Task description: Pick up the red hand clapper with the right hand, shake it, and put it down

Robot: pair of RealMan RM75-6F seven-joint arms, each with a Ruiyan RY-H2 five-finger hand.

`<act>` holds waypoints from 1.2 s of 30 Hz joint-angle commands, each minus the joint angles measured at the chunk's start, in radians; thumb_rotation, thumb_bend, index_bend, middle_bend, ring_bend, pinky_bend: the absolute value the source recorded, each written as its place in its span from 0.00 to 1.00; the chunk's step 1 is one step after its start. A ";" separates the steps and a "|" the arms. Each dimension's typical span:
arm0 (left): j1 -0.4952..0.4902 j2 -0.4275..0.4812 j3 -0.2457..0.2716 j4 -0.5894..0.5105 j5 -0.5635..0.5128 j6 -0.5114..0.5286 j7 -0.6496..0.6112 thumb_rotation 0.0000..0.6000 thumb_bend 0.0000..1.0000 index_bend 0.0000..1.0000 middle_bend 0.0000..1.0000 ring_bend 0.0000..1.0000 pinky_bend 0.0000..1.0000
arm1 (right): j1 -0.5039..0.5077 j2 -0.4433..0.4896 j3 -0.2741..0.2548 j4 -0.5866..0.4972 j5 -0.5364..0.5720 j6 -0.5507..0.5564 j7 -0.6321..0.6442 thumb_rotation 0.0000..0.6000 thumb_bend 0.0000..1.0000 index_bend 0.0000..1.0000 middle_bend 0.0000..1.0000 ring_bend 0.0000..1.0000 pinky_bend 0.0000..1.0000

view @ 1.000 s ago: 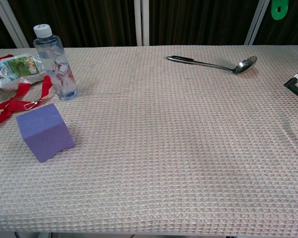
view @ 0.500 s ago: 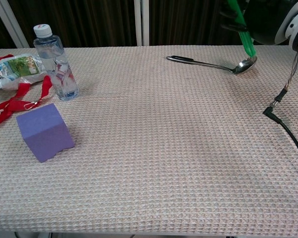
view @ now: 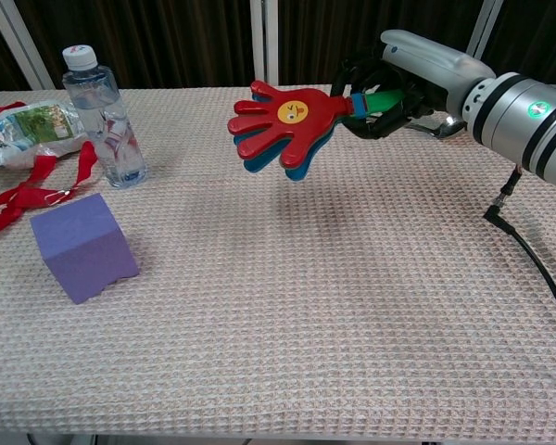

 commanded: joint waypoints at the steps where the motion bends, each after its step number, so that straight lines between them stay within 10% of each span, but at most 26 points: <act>1: 0.000 0.001 0.000 -0.003 0.002 0.001 0.003 1.00 0.12 0.09 0.07 0.00 0.00 | 0.018 -0.023 -0.028 -0.020 0.065 0.064 0.005 1.00 0.40 0.96 0.73 0.81 1.00; 7: -0.001 0.003 -0.002 -0.009 0.003 0.003 0.005 1.00 0.12 0.09 0.07 0.00 0.00 | -0.060 0.053 0.098 -0.258 0.208 -0.128 0.756 1.00 0.40 0.96 0.70 0.81 1.00; 11: -0.001 0.005 0.001 -0.009 0.002 0.000 0.006 1.00 0.12 0.09 0.07 0.00 0.00 | -0.124 0.074 0.194 -0.224 0.138 -0.213 1.242 1.00 0.41 0.95 0.71 0.81 1.00; 22: -0.003 0.001 -0.001 -0.009 0.004 -0.001 0.007 1.00 0.12 0.09 0.07 0.00 0.00 | -0.089 0.083 0.124 -0.029 -0.112 -0.240 1.808 1.00 0.42 0.95 0.72 0.81 1.00; 27: -0.001 0.003 -0.001 -0.008 0.003 0.001 0.006 1.00 0.12 0.09 0.07 0.00 0.00 | -0.027 0.056 0.046 0.088 -0.200 -0.176 1.602 1.00 0.41 0.95 0.72 0.81 1.00; 36: -0.001 0.000 -0.001 -0.002 -0.002 -0.002 0.003 1.00 0.12 0.09 0.07 0.00 0.00 | 0.007 -0.029 -0.014 0.150 -0.198 0.011 0.473 1.00 0.41 0.94 0.74 0.81 1.00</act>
